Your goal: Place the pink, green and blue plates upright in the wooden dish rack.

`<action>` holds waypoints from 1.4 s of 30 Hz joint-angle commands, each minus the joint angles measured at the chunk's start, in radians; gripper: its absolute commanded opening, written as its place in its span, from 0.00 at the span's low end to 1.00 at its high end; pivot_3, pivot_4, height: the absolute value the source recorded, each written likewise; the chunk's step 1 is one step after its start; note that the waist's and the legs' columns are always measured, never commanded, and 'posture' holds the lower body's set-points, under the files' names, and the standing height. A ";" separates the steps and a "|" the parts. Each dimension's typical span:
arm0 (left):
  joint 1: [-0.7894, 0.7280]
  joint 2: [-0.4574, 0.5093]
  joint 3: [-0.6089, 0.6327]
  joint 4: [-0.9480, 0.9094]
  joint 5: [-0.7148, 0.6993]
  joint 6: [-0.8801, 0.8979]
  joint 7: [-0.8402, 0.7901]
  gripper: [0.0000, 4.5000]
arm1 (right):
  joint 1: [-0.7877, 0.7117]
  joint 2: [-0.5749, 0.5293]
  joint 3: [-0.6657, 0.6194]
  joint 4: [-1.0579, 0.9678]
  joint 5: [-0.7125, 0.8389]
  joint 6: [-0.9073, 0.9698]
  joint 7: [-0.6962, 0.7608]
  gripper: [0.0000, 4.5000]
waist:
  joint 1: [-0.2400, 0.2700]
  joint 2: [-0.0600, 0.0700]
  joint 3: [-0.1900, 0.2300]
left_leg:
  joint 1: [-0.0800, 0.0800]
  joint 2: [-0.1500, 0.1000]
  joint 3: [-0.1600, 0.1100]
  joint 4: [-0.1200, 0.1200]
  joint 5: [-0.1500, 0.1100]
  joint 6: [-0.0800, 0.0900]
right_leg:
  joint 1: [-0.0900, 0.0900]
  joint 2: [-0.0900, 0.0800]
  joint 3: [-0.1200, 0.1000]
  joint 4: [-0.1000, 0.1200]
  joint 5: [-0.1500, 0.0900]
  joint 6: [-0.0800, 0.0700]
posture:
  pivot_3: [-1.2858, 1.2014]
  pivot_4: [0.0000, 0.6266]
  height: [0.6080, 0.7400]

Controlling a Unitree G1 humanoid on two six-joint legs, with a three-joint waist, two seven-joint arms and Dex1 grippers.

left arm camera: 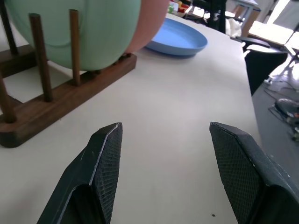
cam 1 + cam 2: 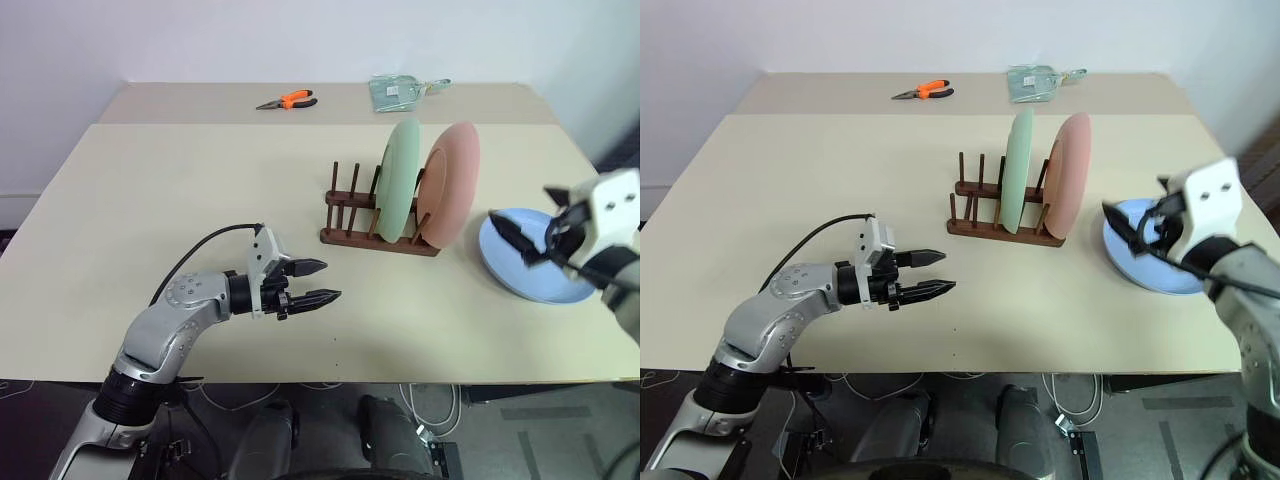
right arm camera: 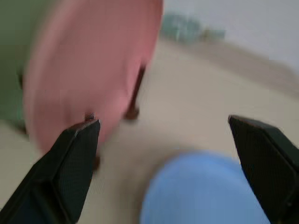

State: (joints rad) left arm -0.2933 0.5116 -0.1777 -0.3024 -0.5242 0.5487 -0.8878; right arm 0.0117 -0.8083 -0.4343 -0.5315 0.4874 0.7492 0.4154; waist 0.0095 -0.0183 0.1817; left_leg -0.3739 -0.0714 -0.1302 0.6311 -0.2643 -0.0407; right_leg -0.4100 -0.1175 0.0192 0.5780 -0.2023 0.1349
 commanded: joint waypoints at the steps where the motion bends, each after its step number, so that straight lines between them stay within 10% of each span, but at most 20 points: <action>1: -0.016 -0.003 -0.007 -0.012 0.017 -0.029 -0.015 0.68 | 0.048 -0.006 0.071 0.000 -0.096 -0.049 -0.005 0.99 | -0.003 0.001 0.000 | 0.000 0.000 0.000 0.000 0.000 0.000 | 0.000 0.000 0.000 0.000 0.000 0.000 | 0.52 0.24 1.00; 6: -0.012 -0.017 -0.009 -0.024 0.023 -0.026 -0.010 0.68 | 0.041 0.019 0.216 0.173 -0.260 -0.072 -0.077 0.81 | 0.002 0.000 0.000 | 0.000 0.000 0.000 0.000 0.000 0.000 | 0.000 0.000 0.000 0.000 0.000 0.000 | 0.52 0.24 1.00; 13: 0.000 -0.010 0.005 -0.032 0.030 -0.029 -0.004 0.68 | -0.023 0.042 0.246 0.292 -0.333 -0.085 -0.095 0.03 | 0.003 0.001 0.000 | 0.000 0.000 0.000 0.000 0.000 0.000 | 0.000 0.000 0.000 0.000 0.000 0.000 | 0.52 0.24 1.00; 21: -0.006 -0.012 0.039 0.006 0.051 -0.062 0.014 0.68 | -0.212 0.089 0.095 0.193 -0.285 -0.258 -0.135 0.01 | -0.002 0.002 0.001 | 0.000 0.000 0.000 0.000 0.000 0.000 | 0.000 0.000 0.000 0.000 0.000 0.000 | 0.52 0.24 1.00; 28: -0.039 -0.022 0.090 0.120 0.114 -0.170 0.057 0.68 | -0.718 0.284 -0.114 0.029 0.404 -0.064 -0.264 0.01 | -0.003 0.003 0.002 | 0.000 0.001 -0.005 -0.002 0.000 0.000 | 0.000 0.002 -0.002 0.002 0.002 -0.002 | 0.52 0.24 1.00; 34: -0.017 -0.006 0.136 0.195 0.178 -0.266 0.088 0.68 | -0.906 0.582 0.056 0.028 0.846 -0.061 -0.591 0.01 | -0.005 0.003 0.002 | 0.000 0.000 -0.006 -0.003 0.000 0.000 | -0.001 0.000 -0.001 0.001 0.002 -0.003 | 0.52 0.24 1.00; 42: 0.038 0.019 0.216 0.231 0.200 -0.335 0.120 0.68 | -0.853 0.805 0.246 0.130 0.799 -0.087 -0.776 0.01 | -0.020 0.004 0.002 | 0.000 -0.001 -0.006 -0.003 0.001 -0.001 | -0.005 0.002 -0.001 0.006 0.005 -0.001 | 0.52 0.24 1.00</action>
State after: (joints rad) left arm -0.2555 0.5274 0.0122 -0.0464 -0.3212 0.2429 -0.7733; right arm -0.8289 -0.0131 -0.1909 -0.3840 1.2962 0.6892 -0.3494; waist -0.0110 -0.0144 0.1833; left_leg -0.3747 -0.0722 -0.1358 0.6282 -0.2636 -0.0418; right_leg -0.4150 -0.1160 0.0186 0.5837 -0.1977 0.1344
